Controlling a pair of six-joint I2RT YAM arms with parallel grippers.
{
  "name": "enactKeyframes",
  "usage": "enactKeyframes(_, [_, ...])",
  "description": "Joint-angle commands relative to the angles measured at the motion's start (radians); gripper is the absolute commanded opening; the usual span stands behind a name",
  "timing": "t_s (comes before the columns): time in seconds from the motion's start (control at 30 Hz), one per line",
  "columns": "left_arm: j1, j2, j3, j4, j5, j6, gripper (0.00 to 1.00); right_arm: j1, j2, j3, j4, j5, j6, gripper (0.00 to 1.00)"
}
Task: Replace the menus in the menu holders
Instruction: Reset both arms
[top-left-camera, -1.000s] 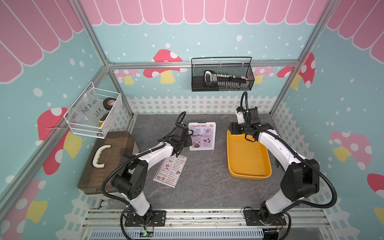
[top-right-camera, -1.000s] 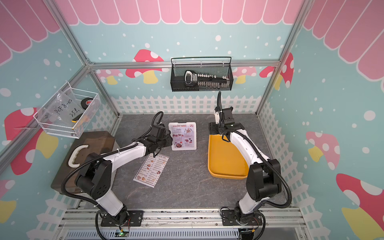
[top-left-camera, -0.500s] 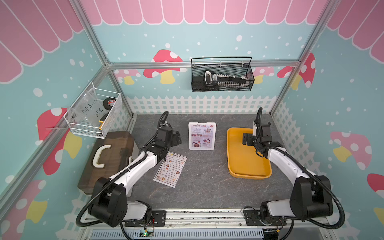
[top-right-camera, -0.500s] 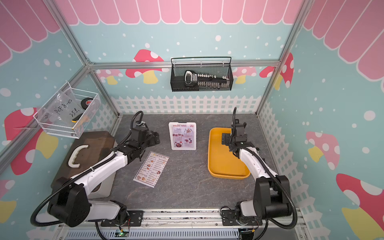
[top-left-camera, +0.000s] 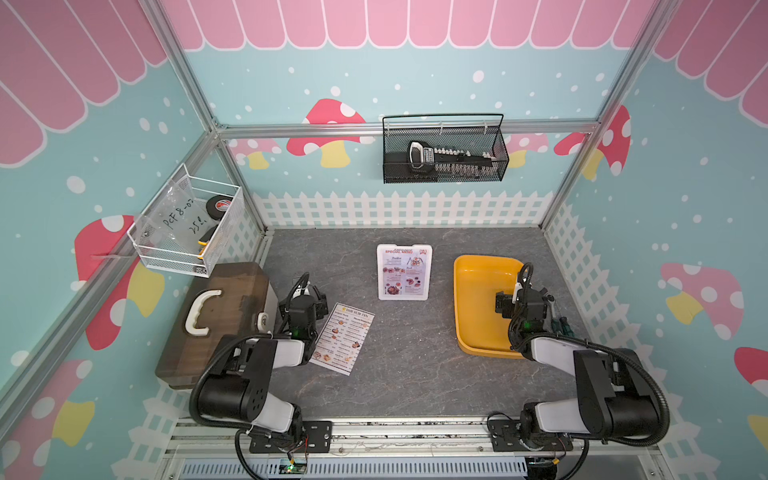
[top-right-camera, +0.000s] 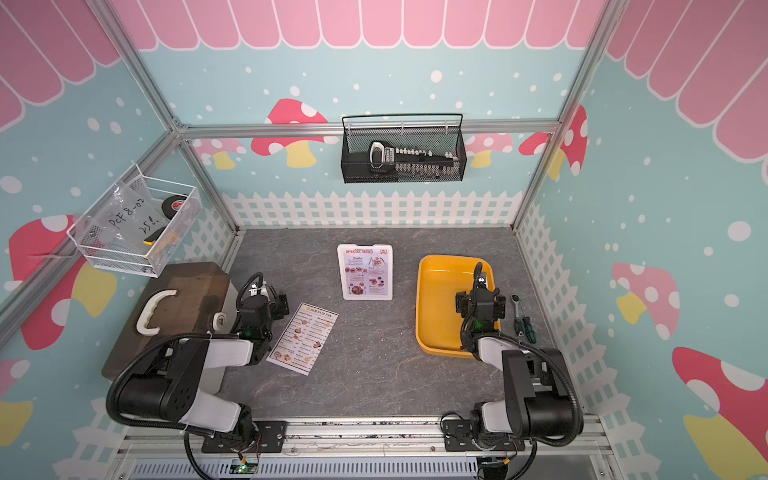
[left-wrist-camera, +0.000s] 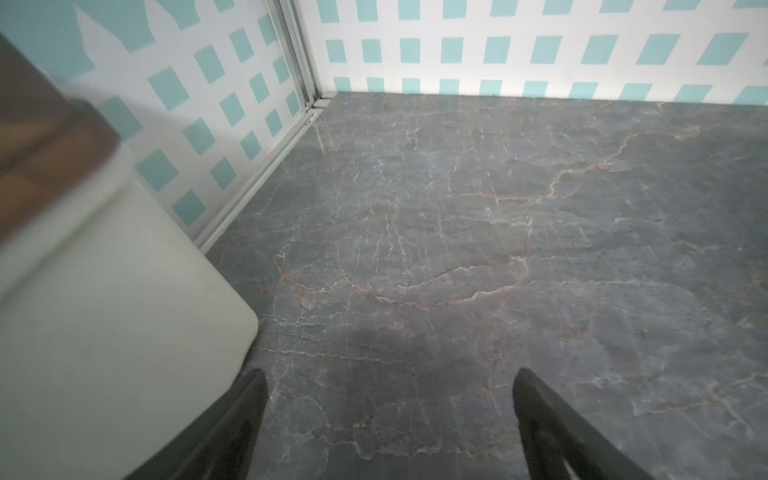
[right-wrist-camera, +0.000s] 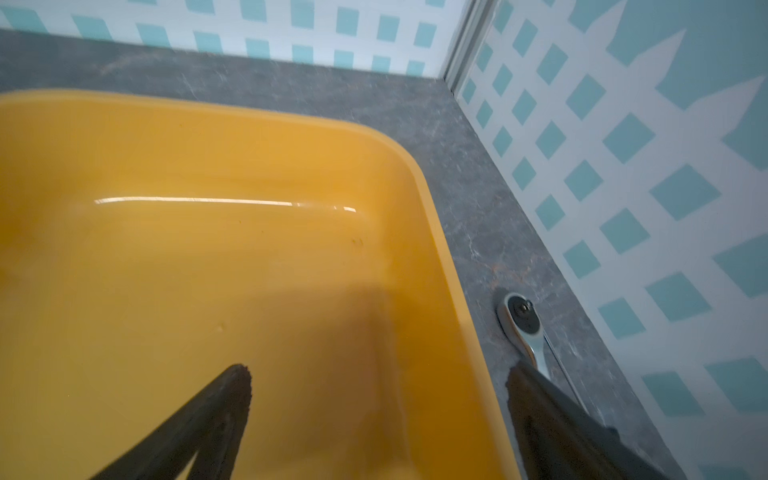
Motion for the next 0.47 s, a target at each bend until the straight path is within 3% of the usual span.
enactKeyframes(0.0, [0.011,0.006,0.011,0.212,0.138,0.051,1.00,-0.001,0.054,-0.066,0.235,-0.085,-0.051,0.99])
enactKeyframes(0.07, [-0.027,-0.017,-0.006,0.215,0.006,0.038,1.00,-0.001,0.080,-0.069,0.287,-0.082,-0.052,0.99])
enactKeyframes(0.13, [-0.028,0.014,-0.007,0.255,0.004,0.058,1.00,-0.004,0.054,-0.039,0.171,-0.069,-0.035,0.99])
enactKeyframes(0.2, [-0.018,-0.007,0.013,0.180,0.021,0.036,1.00,-0.004,0.067,-0.044,0.213,-0.070,-0.037,0.99])
enactKeyframes(0.3, [0.029,-0.002,0.069,0.077,0.147,0.020,1.00,-0.003,0.068,-0.046,0.217,-0.069,-0.037,0.99])
enactKeyframes(0.43, [0.035,-0.011,0.054,0.102,0.160,0.021,1.00,-0.004,0.067,-0.046,0.214,-0.069,-0.037,0.99])
